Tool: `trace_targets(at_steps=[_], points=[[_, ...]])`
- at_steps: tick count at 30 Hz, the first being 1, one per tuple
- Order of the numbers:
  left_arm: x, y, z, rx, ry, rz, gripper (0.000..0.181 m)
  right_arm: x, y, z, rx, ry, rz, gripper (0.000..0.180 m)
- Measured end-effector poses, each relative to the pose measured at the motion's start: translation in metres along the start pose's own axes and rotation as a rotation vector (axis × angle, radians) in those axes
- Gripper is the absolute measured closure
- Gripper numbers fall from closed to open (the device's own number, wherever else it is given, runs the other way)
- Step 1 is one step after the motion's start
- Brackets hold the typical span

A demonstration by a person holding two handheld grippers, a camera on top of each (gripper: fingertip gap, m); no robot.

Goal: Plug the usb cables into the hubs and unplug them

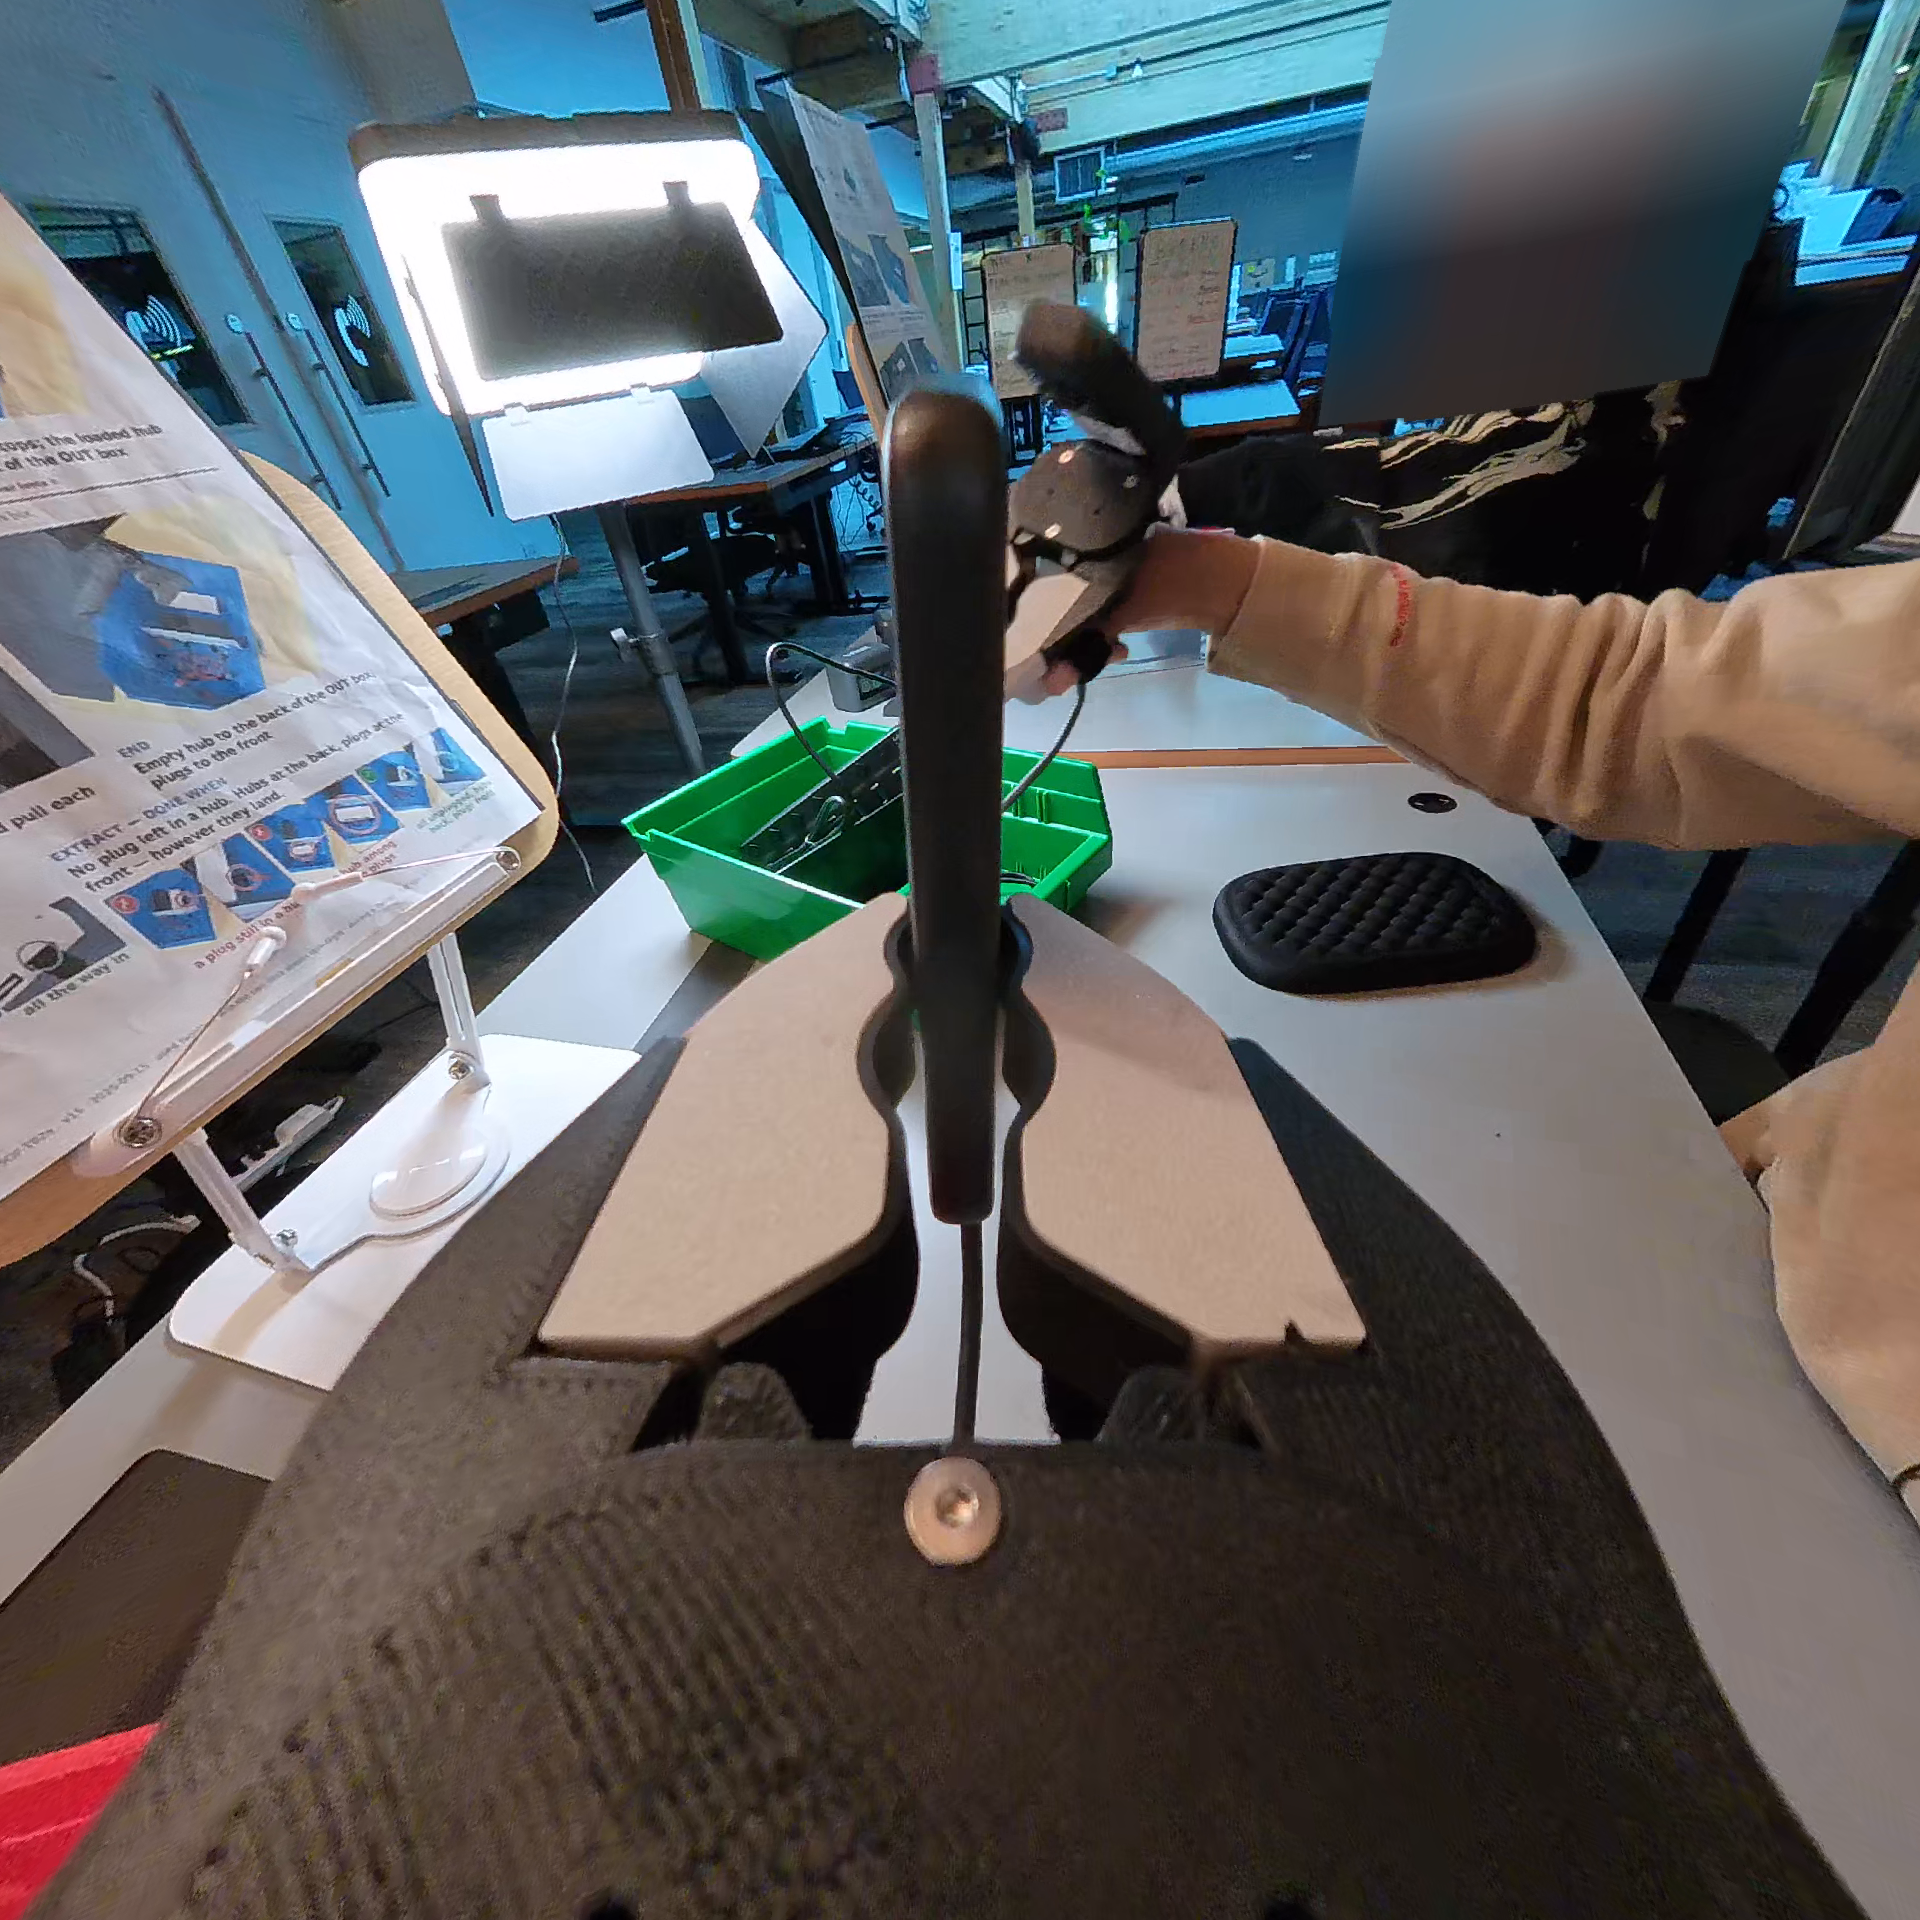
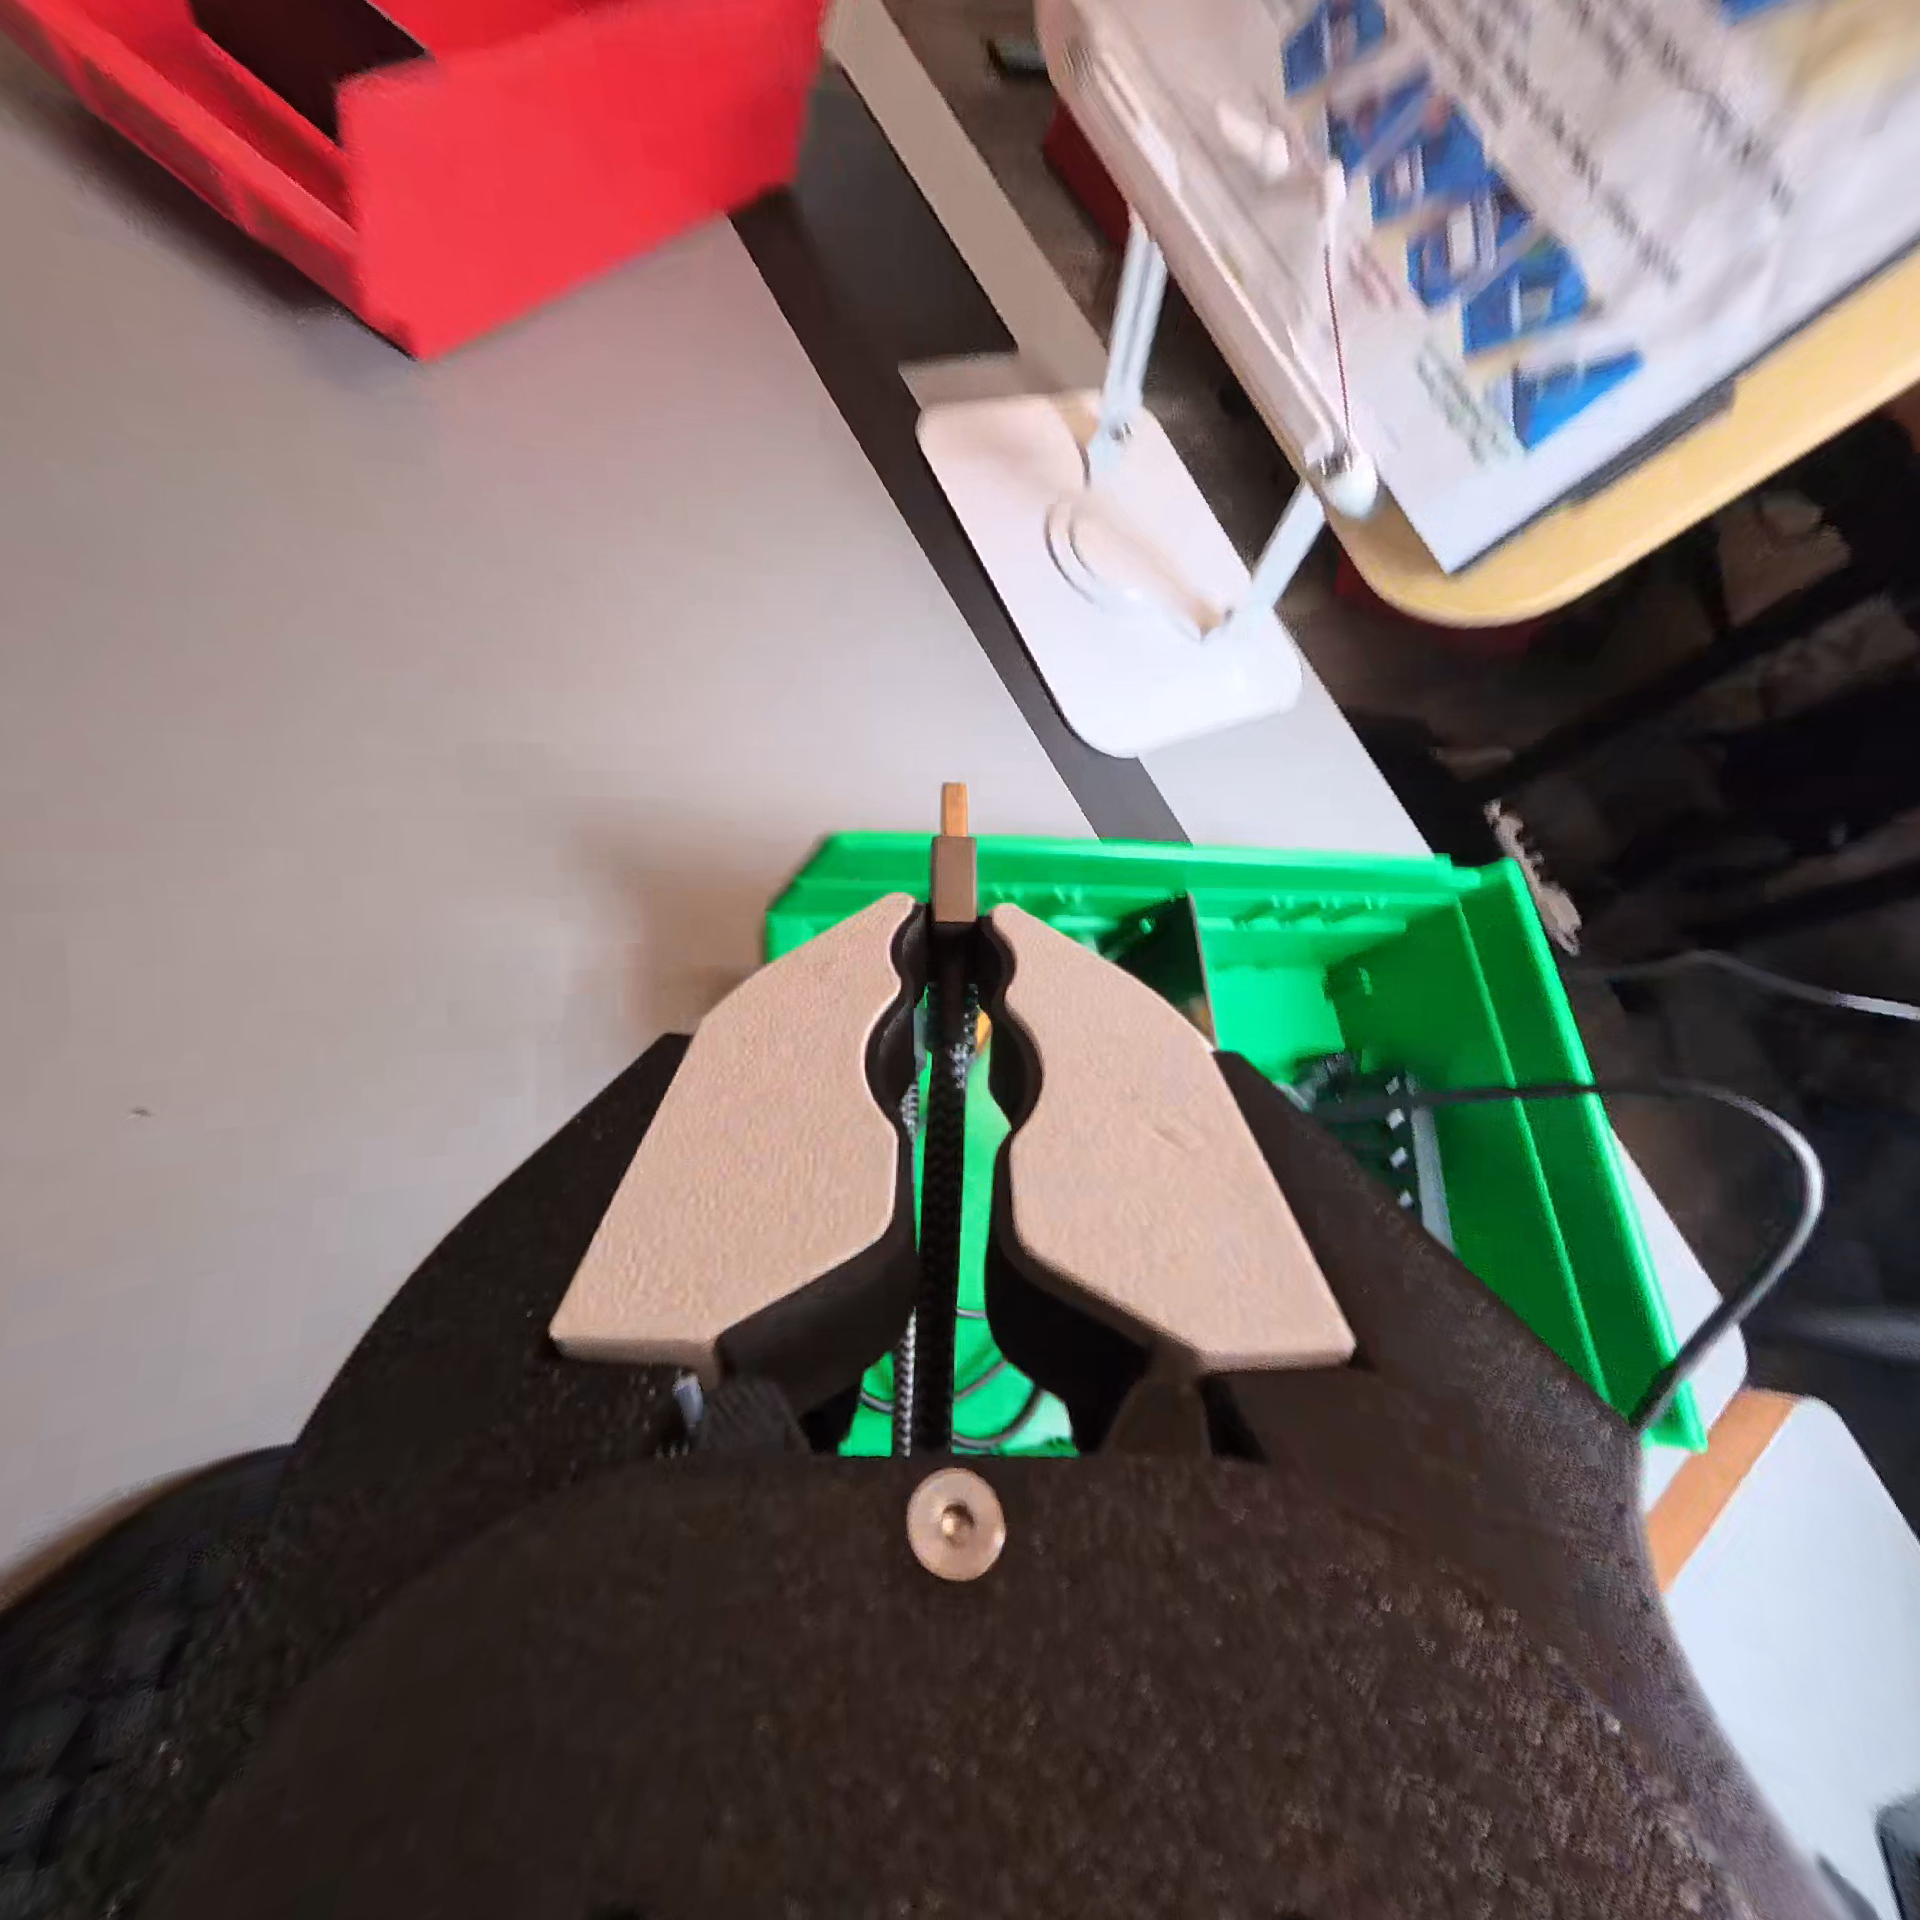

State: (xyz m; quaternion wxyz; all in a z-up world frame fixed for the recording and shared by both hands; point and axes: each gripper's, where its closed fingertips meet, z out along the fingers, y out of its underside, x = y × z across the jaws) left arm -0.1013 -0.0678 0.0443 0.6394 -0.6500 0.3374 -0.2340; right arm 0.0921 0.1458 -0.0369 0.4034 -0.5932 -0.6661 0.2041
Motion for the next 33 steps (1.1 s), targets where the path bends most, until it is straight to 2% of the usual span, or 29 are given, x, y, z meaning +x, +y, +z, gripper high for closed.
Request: trace_targets(at_steps=[7, 9, 11, 14, 17, 23, 28, 33], points=[[-0.003, 0.007, 0.008, -0.023, -0.012, -0.029, 0.168, 0.036, 0.076, 0.054, -0.227, 0.068, 0.015, 0.171], [-0.004, 0.010, 0.011, -0.031, -0.012, -0.044, 0.168, 0.039, 0.086, 0.061, -0.256, 0.090, 0.015, 0.170], [-0.004, 0.013, 0.015, -0.041, -0.010, -0.052, 0.168, 0.039, 0.084, 0.061, -0.248, 0.103, 0.023, 0.159], [-0.004, 0.018, 0.021, -0.053, -0.008, -0.065, 0.168, 0.035, 0.064, 0.051, -0.170, 0.109, 0.038, 0.152], [-0.002, 0.023, 0.030, -0.067, 0.006, -0.068, 0.168, 0.017, 0.027, 0.035, -0.029, 0.079, 0.039, 0.151], [0.014, 0.036, 0.053, -0.114, 0.057, -0.059, 0.169, -0.062, -0.051, 0.012, 0.228, -0.081, -0.030, 0.151], [0.034, 0.050, 0.079, -0.153, 0.118, -0.043, 0.168, -0.127, -0.097, 0.007, 0.326, -0.191, -0.123, 0.151], [0.061, 0.063, 0.102, -0.201, 0.192, -0.018, 0.169, -0.163, -0.120, 0.013, 0.356, -0.281, -0.134, 0.147]])
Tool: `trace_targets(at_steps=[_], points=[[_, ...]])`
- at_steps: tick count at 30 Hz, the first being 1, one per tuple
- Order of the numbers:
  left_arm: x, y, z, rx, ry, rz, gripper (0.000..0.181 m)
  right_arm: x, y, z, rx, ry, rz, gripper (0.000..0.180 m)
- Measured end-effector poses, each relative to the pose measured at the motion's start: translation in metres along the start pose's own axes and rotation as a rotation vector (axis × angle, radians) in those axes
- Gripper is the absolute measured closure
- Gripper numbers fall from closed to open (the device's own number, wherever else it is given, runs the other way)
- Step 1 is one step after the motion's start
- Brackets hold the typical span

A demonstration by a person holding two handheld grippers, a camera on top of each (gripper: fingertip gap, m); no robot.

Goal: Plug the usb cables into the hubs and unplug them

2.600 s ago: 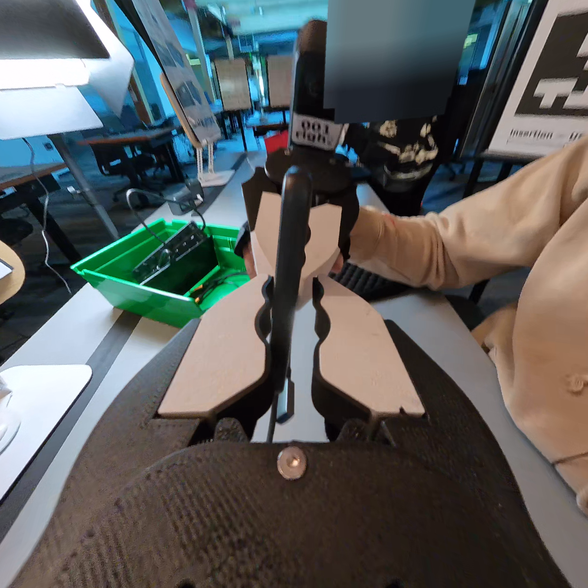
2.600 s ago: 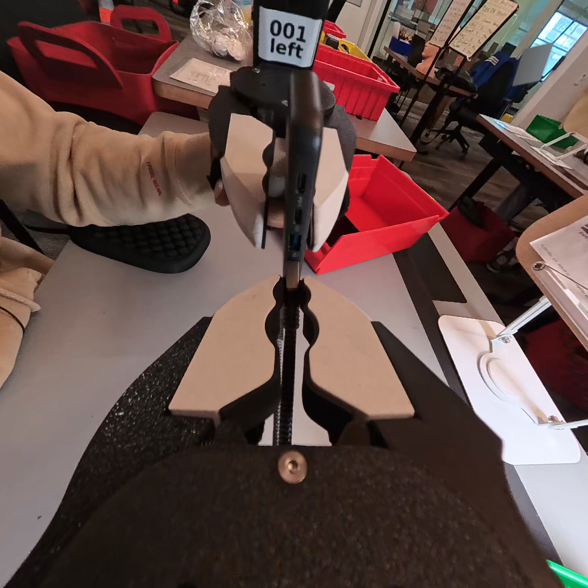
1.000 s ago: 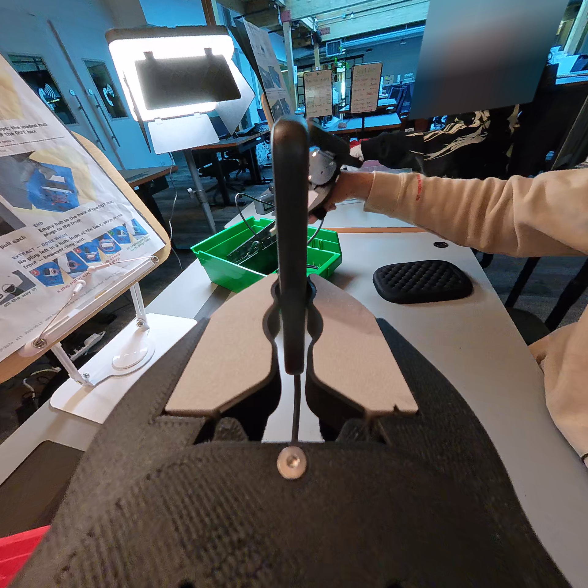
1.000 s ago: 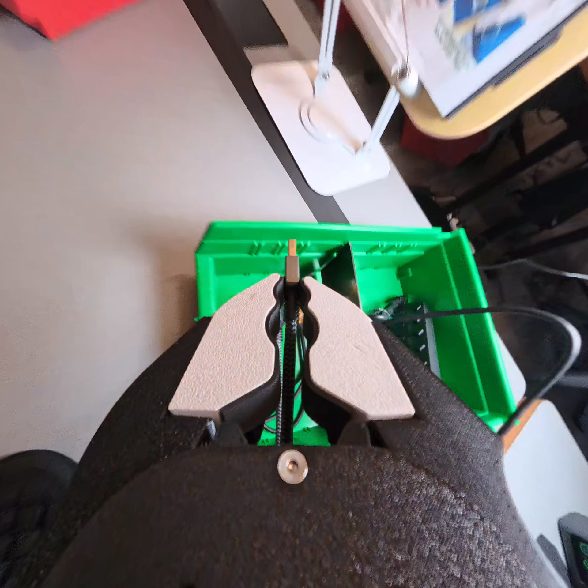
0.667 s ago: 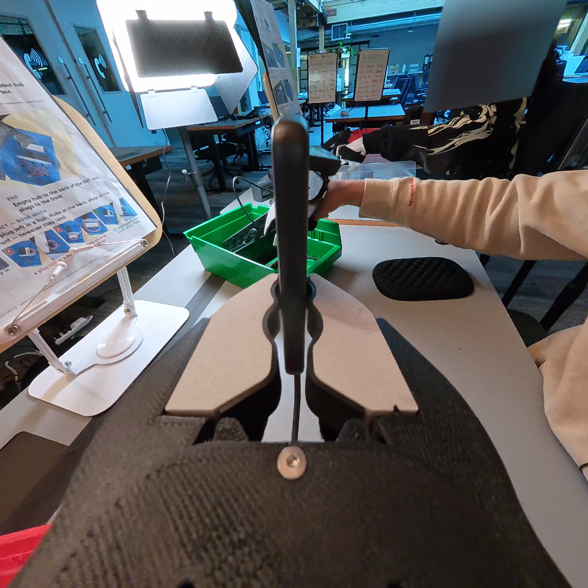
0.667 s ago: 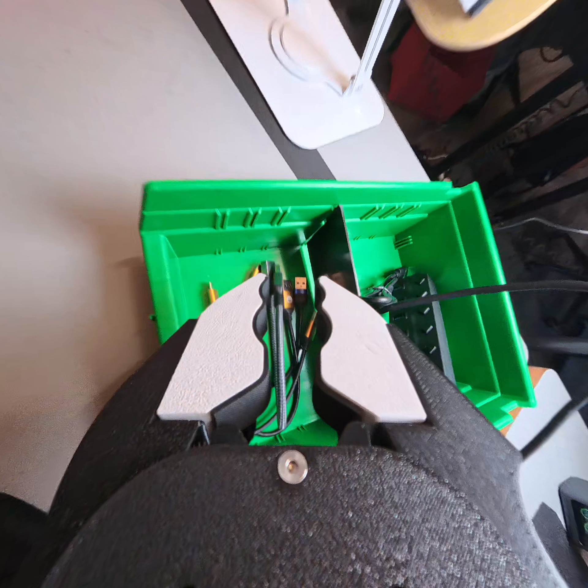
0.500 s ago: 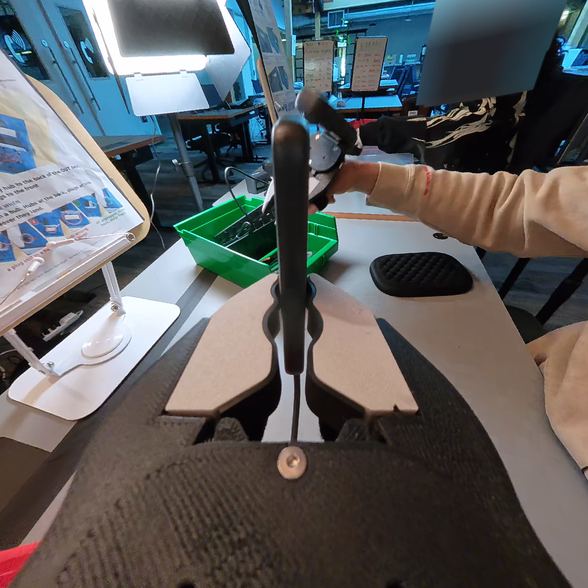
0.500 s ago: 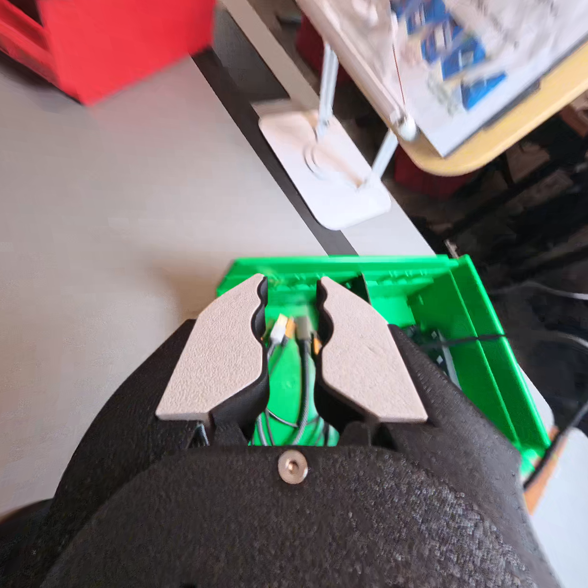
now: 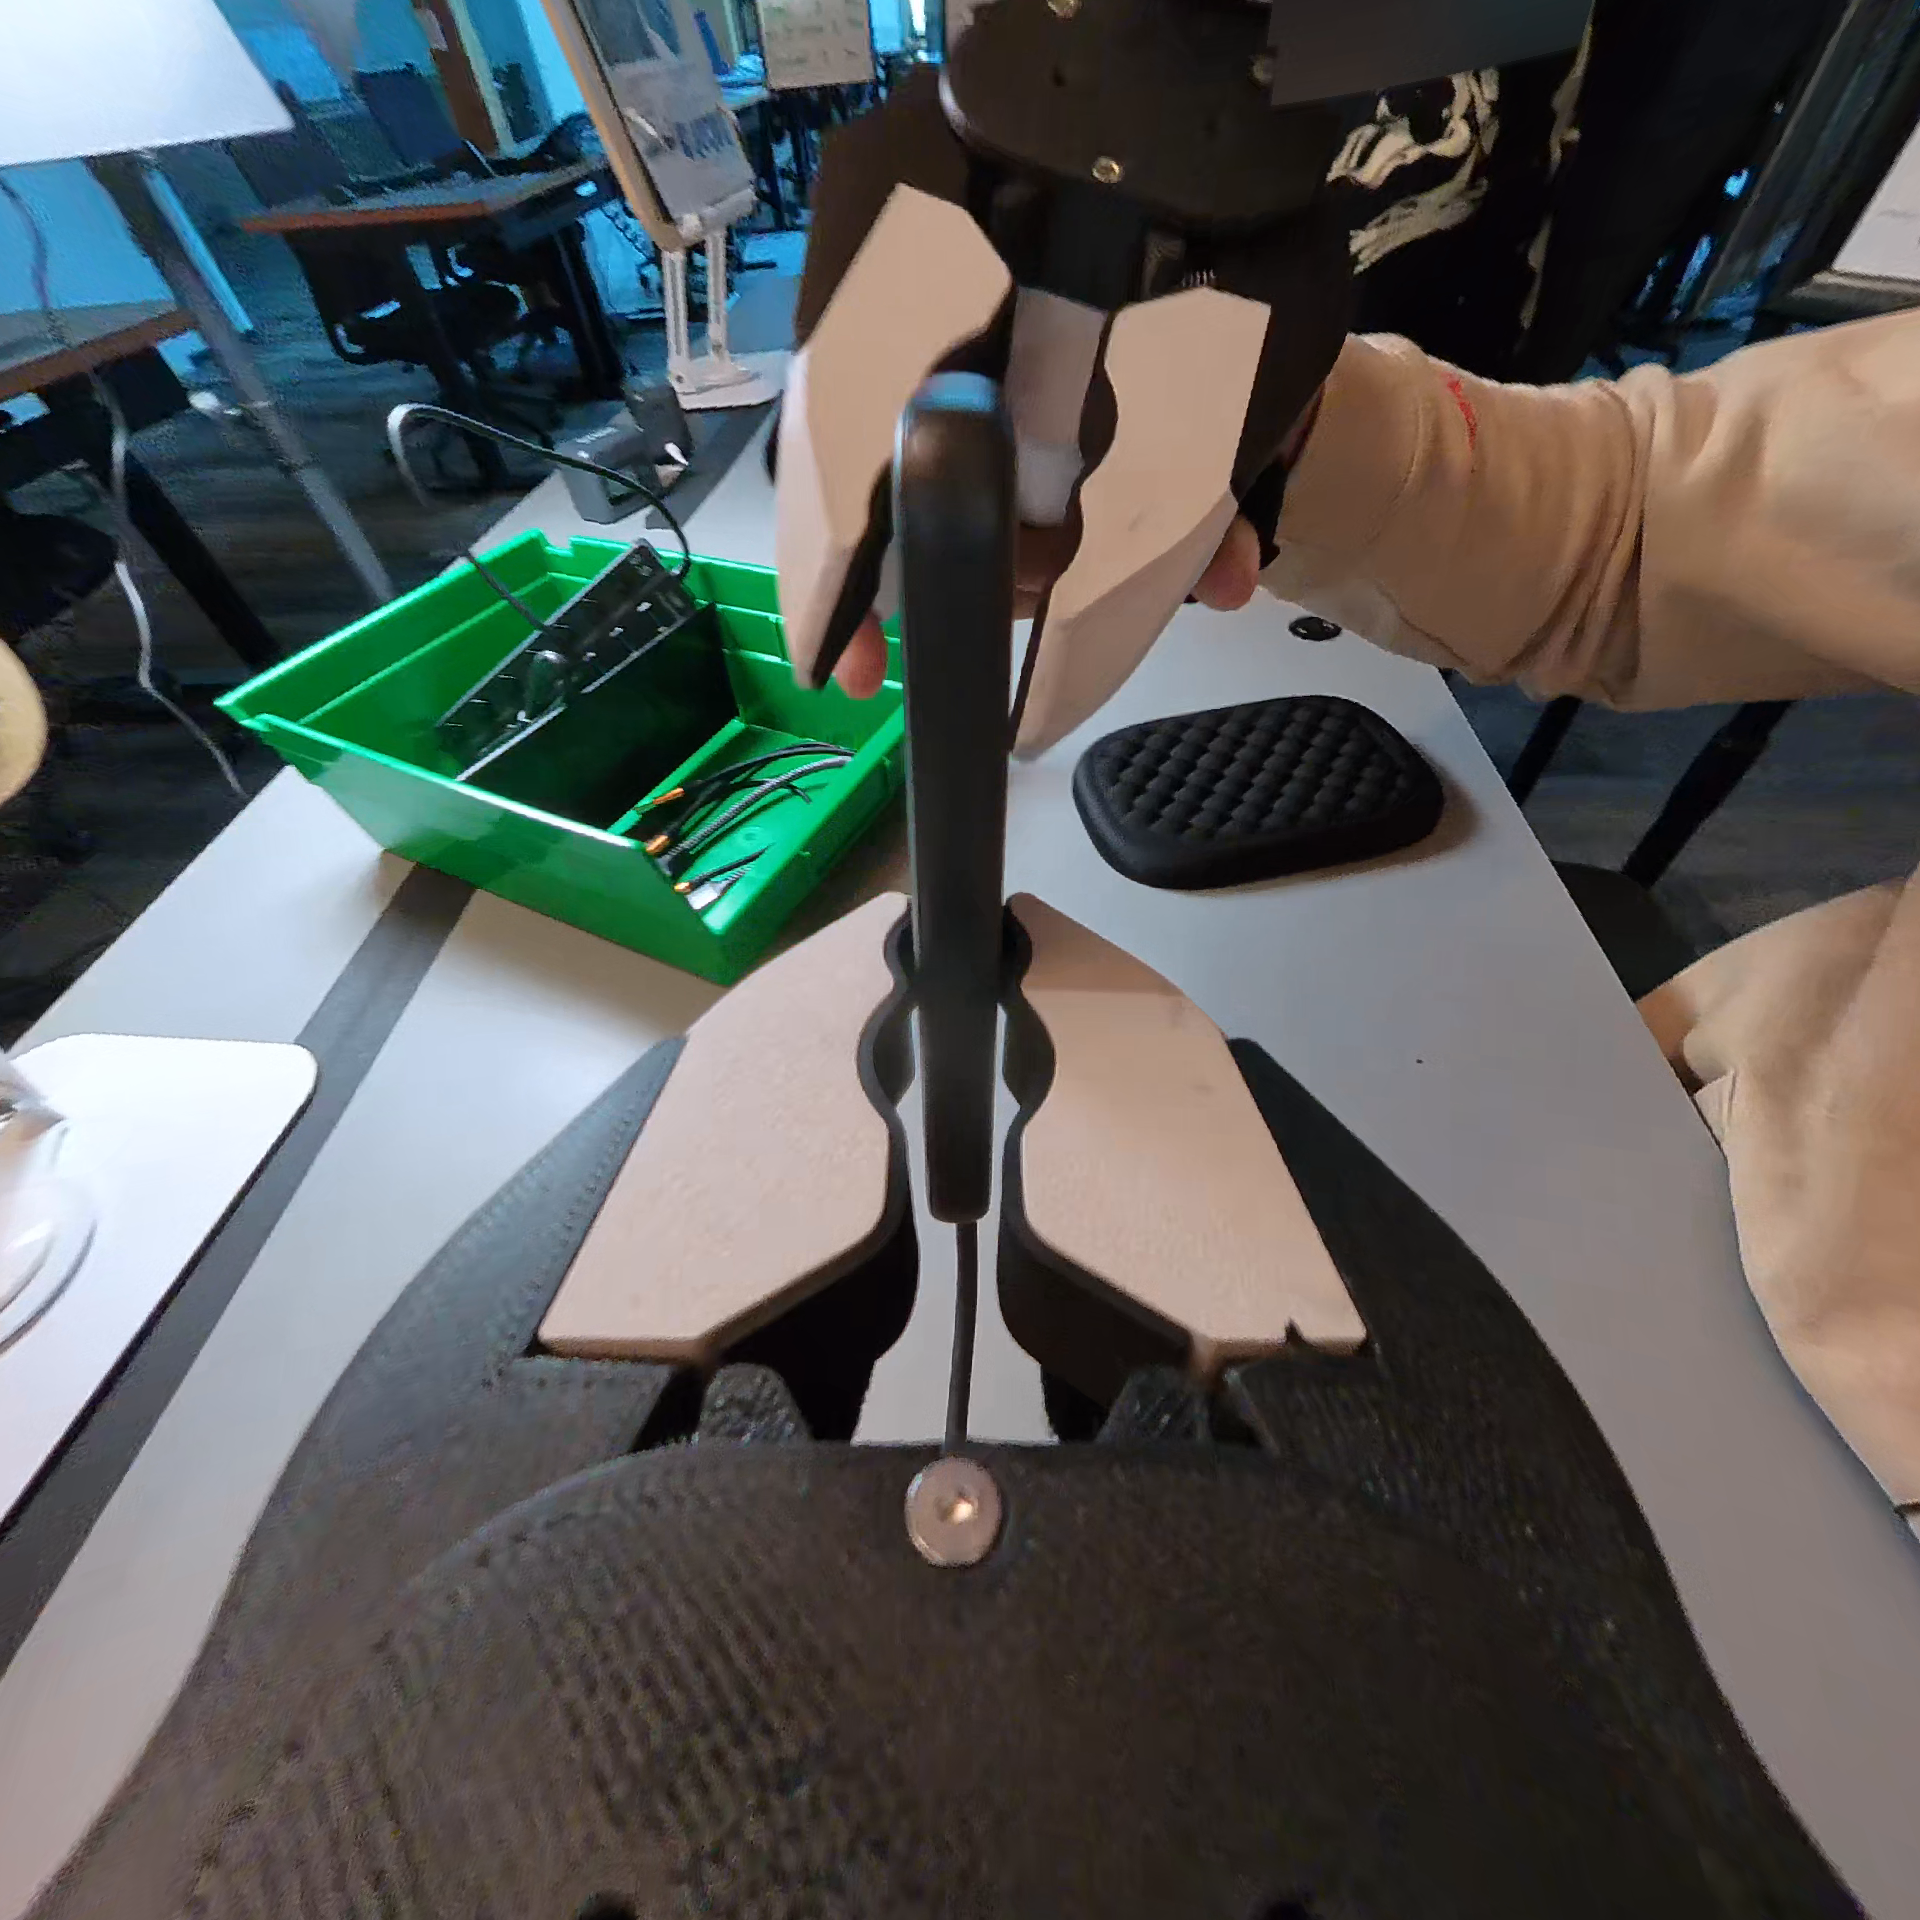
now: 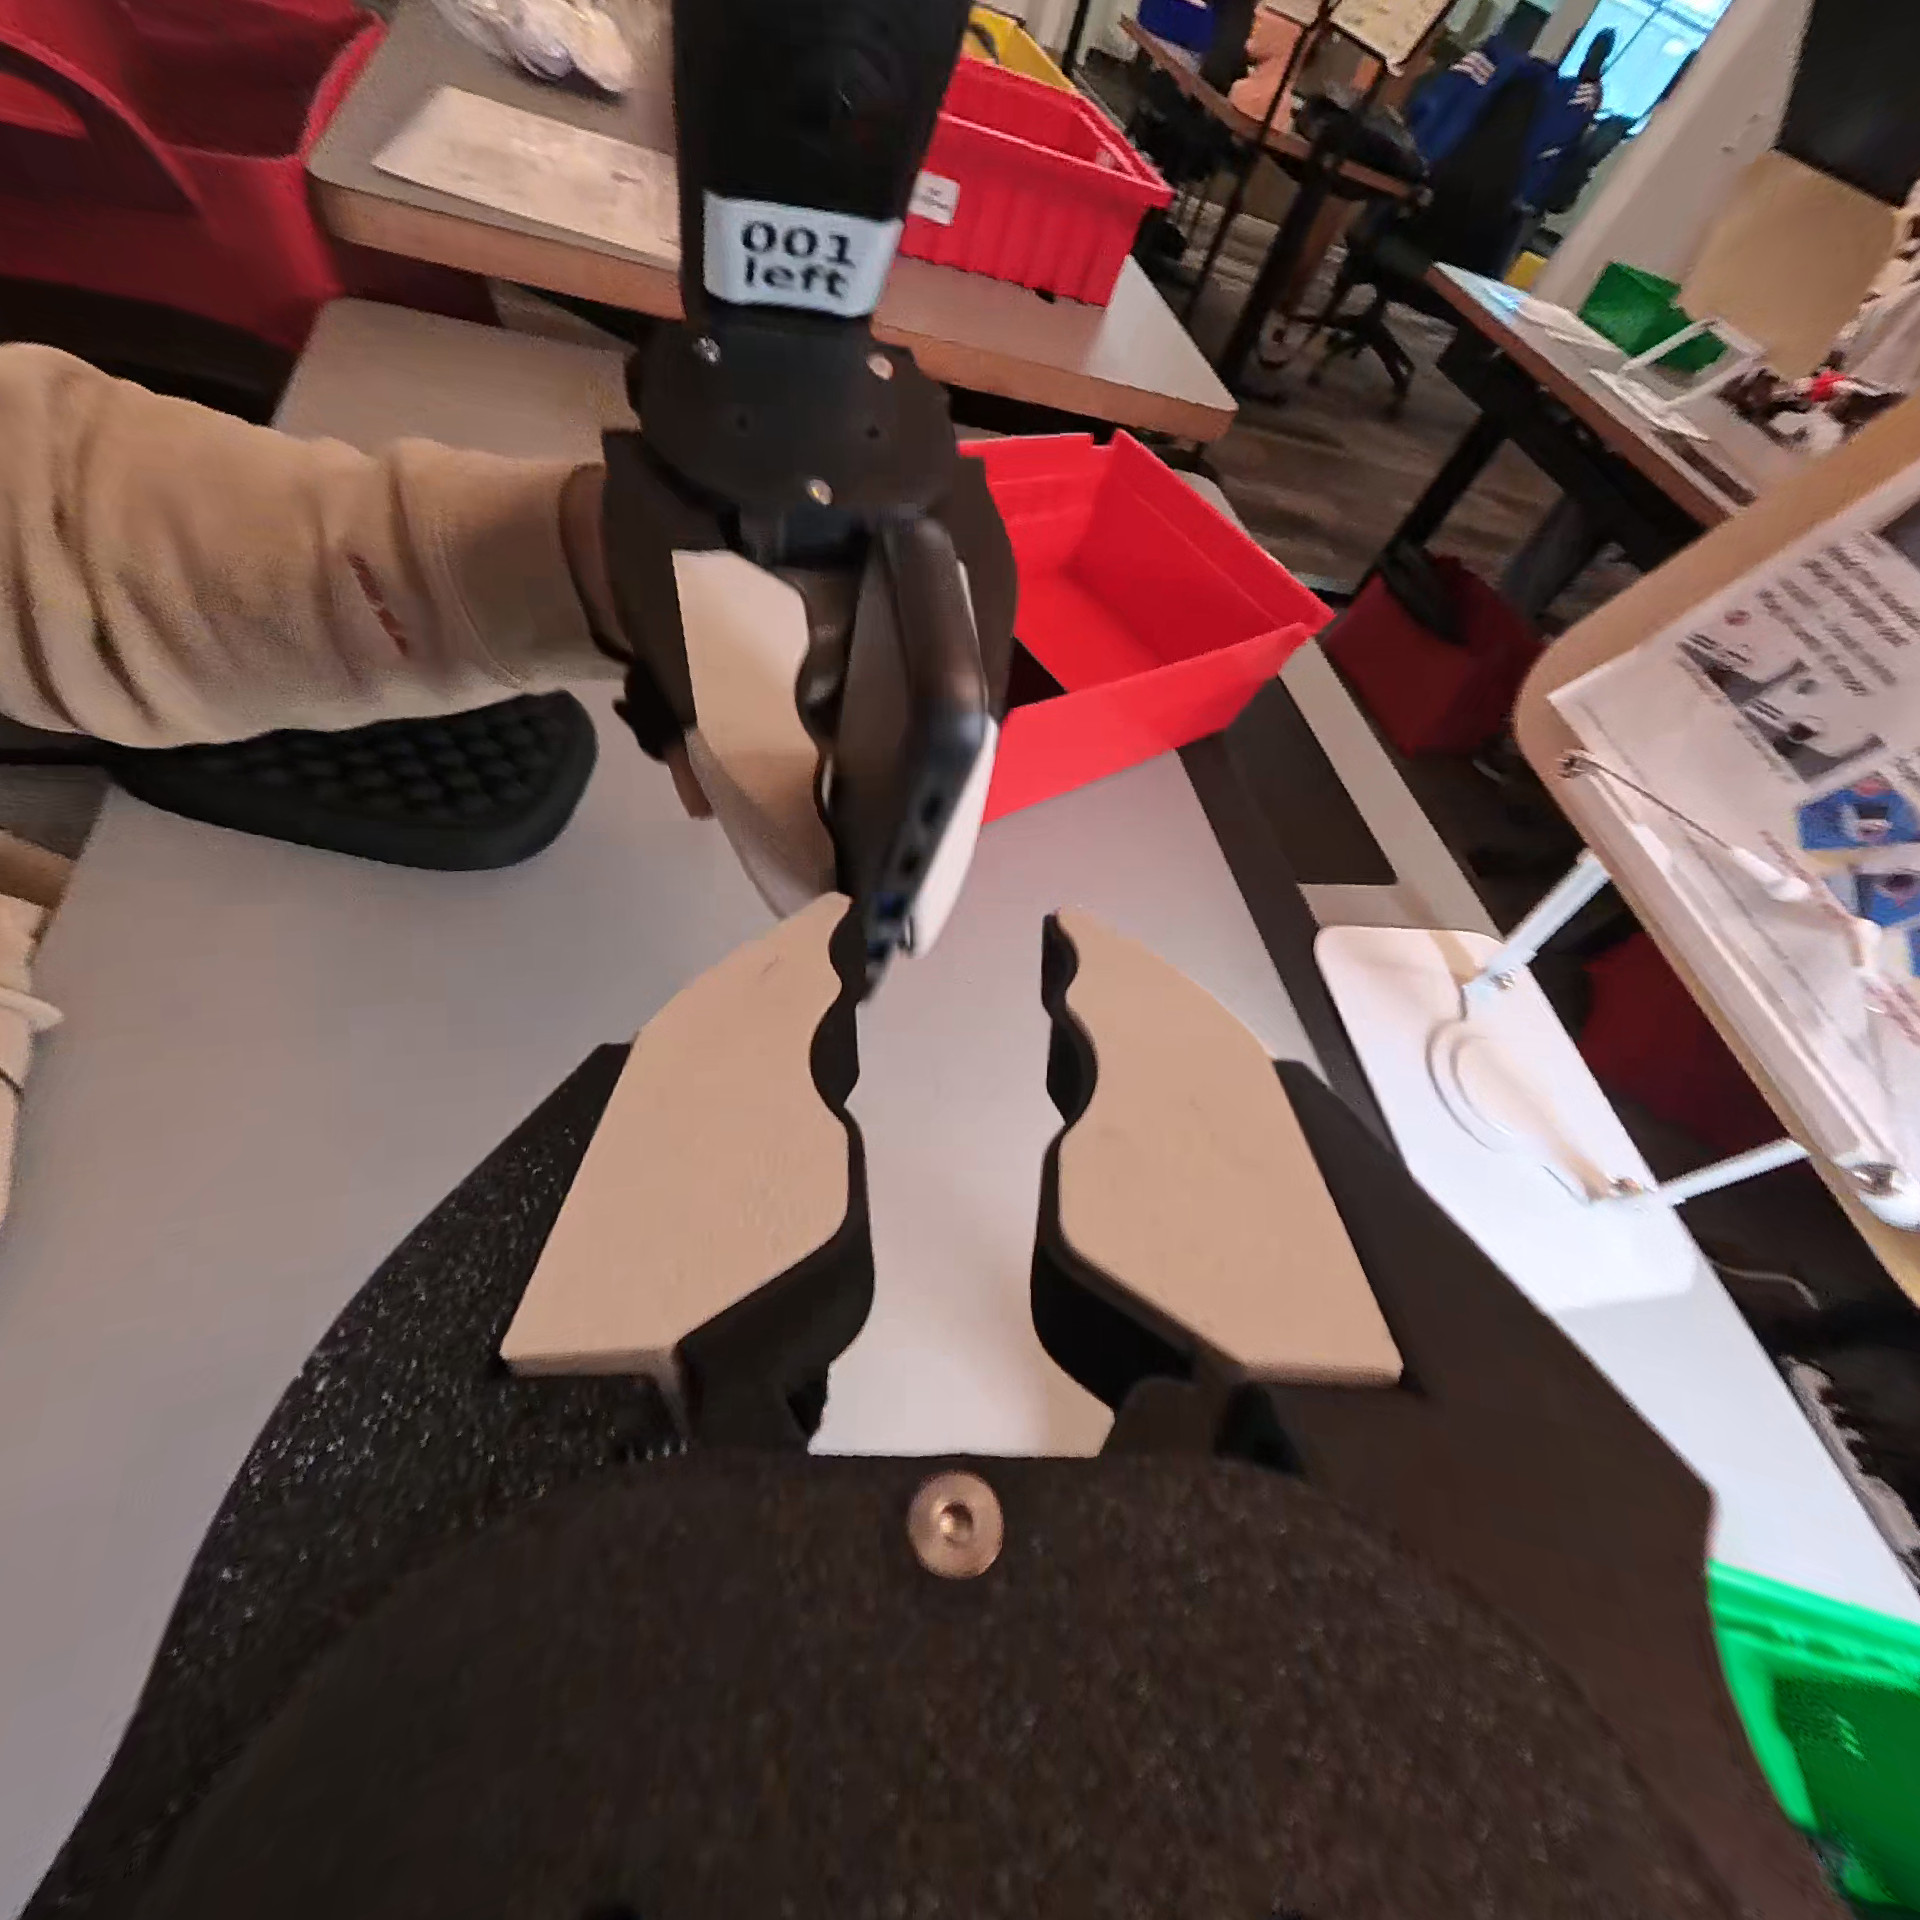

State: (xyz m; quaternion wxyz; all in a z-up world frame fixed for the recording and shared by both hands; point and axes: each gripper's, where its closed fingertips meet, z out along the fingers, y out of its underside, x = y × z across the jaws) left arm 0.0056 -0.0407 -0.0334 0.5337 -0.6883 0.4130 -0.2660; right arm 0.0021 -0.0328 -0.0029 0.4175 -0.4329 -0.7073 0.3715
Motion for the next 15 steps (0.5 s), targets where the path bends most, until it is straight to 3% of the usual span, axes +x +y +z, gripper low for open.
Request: trace_targets(at_steps=[4, 8, 11, 15], points=[[0.006, 0.006, 0.012, -0.044, -0.007, 0.034, 0.168, -0.018, 0.001, 0.010, -0.001, -0.063, -0.038, 0.164], [0.009, -0.003, 0.009, 0.022, 0.013, 0.015, 0.161, -0.023, 0.004, 0.003, 0.000, -0.052, -0.052, 0.168], [0.006, -0.016, -0.002, 0.080, -0.016, 0.014, 0.143, -0.020, 0.005, -0.014, 0.002, -0.030, -0.046, 0.168], [-0.002, -0.041, -0.034, 0.155, -0.120, 0.043, 0.136, 0.006, 0.006, -0.055, -0.040, 0.100, -0.066, 0.168]])
